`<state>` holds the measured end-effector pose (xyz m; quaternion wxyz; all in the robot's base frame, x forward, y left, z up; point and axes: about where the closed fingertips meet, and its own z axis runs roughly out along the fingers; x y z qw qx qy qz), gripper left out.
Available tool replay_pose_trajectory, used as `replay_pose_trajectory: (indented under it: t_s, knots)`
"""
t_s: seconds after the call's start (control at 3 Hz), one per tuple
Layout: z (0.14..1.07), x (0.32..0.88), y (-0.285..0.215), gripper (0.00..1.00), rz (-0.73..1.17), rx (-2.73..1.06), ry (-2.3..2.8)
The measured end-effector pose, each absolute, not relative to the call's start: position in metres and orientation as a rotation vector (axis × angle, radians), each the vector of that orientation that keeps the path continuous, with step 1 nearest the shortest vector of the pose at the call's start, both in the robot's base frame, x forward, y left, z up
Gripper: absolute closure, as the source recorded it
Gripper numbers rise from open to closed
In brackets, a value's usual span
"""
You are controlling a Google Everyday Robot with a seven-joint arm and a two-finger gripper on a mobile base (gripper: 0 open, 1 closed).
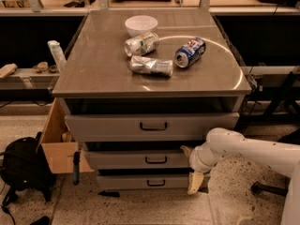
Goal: Open middle drawer
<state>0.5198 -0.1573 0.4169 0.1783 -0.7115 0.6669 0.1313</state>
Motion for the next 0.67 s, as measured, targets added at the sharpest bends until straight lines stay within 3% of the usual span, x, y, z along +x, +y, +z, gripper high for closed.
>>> replay_pose_trajectory:
  t_s: [0.67]
  knots:
    - [0.4169, 0.5198, -0.1573, 0.48, 0.372, -2.012, 1.886]
